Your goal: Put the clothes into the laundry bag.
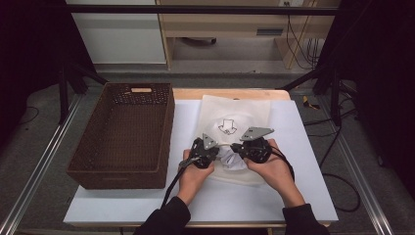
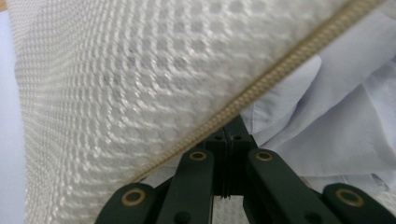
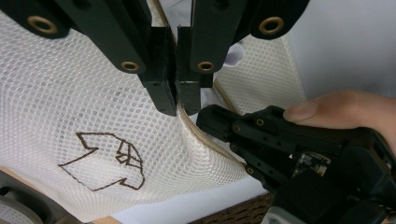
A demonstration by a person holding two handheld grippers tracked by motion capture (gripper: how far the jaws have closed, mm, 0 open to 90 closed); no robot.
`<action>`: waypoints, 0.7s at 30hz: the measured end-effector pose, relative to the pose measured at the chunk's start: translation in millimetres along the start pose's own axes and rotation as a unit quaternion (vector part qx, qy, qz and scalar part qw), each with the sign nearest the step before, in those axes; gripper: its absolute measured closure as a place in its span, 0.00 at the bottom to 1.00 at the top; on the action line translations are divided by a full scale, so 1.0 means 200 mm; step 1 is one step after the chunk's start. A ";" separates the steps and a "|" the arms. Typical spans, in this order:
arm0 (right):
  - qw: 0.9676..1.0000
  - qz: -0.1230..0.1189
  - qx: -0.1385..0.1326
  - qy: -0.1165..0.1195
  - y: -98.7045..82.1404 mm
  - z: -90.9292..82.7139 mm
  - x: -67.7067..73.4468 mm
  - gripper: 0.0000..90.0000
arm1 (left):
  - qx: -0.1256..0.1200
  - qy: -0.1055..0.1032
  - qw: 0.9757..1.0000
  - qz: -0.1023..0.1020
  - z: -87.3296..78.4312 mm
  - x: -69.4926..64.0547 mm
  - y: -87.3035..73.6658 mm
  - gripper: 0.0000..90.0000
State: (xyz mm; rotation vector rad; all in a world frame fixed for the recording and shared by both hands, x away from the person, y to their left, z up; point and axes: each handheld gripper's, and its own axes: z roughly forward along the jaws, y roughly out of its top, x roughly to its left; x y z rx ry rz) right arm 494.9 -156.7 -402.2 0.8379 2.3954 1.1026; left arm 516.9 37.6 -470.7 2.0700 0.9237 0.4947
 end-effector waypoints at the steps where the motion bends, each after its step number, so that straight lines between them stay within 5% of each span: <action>1: 1.000 0.000 0.000 0.000 0.00 0.00 0.00 0.97 | -0.002 0.001 1.000 -0.002 0.00 0.00 0.00 1.00; 21: 1.000 0.003 0.004 -0.003 -0.02 0.02 -0.01 0.97 | -0.011 -0.004 1.000 -0.008 0.00 -0.01 -0.02 1.00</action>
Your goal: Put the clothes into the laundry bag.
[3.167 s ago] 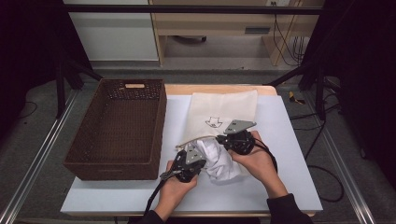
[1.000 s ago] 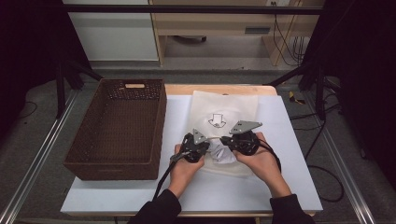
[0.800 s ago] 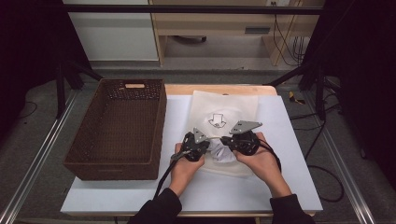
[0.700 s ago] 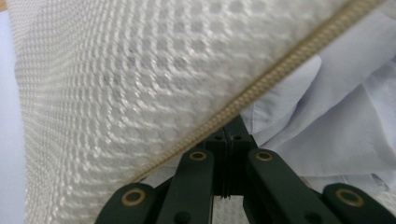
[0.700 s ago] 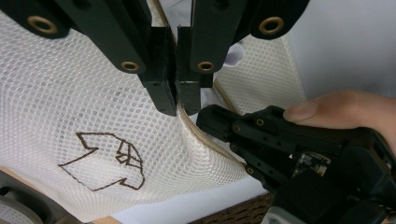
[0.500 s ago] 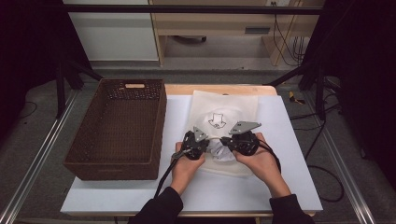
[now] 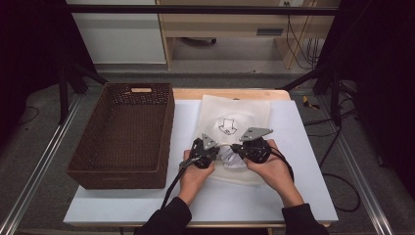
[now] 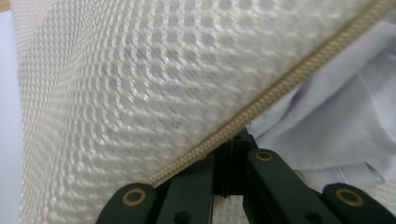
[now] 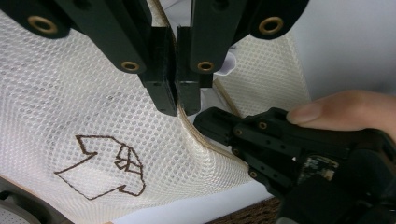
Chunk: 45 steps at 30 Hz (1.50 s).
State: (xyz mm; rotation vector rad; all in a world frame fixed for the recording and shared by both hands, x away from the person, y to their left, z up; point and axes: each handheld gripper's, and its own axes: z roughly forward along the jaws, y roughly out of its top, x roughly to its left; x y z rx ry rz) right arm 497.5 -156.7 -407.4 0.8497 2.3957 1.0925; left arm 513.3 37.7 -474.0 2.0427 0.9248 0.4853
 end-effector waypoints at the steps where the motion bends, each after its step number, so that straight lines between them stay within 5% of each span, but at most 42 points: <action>1: 1.000 0.000 0.000 0.000 0.00 0.00 0.00 0.97 | -0.003 -0.001 1.000 0.001 -0.01 -0.01 -0.01 1.00; 9: 1.000 -0.001 0.001 -0.001 0.00 0.00 0.00 0.97 | -0.005 -0.022 1.000 0.005 0.00 -0.08 -0.02 1.00; 21: 1.000 0.000 -0.001 -0.001 0.00 -0.01 0.00 0.98 | -0.006 0.005 1.000 -0.009 0.12 -0.07 0.02 1.00; 45: 1.000 0.002 0.013 -0.002 -0.03 0.00 0.02 0.98 | -0.005 0.017 1.000 -0.015 0.19 -0.06 0.08 1.00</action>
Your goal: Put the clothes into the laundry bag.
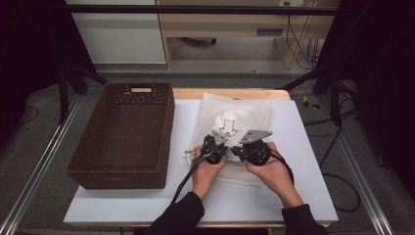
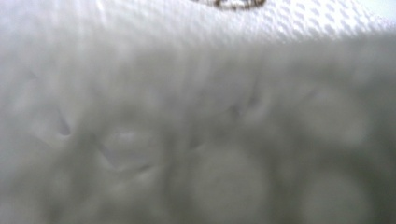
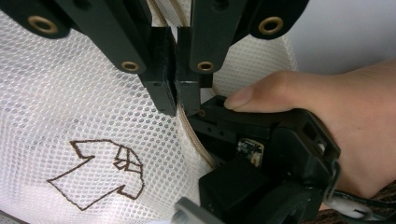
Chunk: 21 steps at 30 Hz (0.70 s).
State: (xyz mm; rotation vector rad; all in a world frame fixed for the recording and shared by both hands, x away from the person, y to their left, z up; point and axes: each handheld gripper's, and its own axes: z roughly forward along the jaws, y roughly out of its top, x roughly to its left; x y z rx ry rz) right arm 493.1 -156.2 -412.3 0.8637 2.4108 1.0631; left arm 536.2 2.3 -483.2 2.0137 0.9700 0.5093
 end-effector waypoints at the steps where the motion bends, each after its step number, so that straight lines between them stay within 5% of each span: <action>1: 1.000 -0.001 -0.003 0.000 0.00 0.00 0.00 0.98 | -0.002 0.001 1.000 -0.001 0.00 0.00 0.00 1.00; 21: 1.000 -0.003 0.001 0.004 0.00 0.01 0.01 0.98 | -0.015 0.018 1.000 -0.006 0.04 0.01 0.03 1.00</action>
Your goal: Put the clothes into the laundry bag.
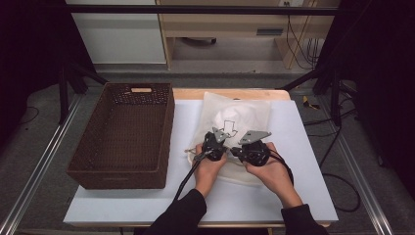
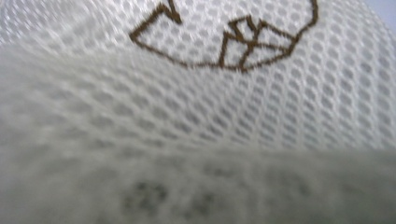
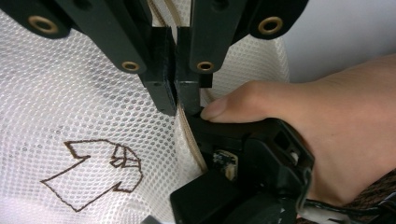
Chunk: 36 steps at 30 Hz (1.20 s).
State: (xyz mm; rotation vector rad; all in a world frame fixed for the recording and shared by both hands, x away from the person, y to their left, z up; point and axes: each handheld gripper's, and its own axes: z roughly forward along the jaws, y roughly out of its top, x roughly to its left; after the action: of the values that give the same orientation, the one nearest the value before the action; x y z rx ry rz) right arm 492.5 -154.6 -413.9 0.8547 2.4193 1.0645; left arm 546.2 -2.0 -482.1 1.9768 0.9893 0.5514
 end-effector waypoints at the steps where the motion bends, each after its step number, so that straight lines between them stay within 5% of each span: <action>1: 1.000 0.002 0.000 0.000 0.00 0.00 0.00 0.98 | -0.002 0.001 1.000 0.000 0.00 0.00 0.00 1.00; 11: 1.000 0.005 0.003 -0.001 -0.01 0.00 0.00 0.98 | 0.000 0.016 1.000 0.000 0.03 0.00 0.02 1.00; 16: 1.000 0.003 0.001 0.000 -0.01 0.00 0.00 0.98 | 0.006 0.003 1.000 0.003 0.00 0.00 0.01 1.00; 36: 1.000 -0.008 0.007 -0.013 -0.04 0.01 0.01 0.98 | -0.005 -0.033 0.999 0.036 -0.34 -0.04 -0.10 1.00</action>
State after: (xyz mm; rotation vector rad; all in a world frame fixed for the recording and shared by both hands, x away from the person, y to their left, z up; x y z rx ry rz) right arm 489.4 -156.1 -420.6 0.8464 2.4117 1.0253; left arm 487.3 30.2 -461.1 2.0158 0.8756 0.5259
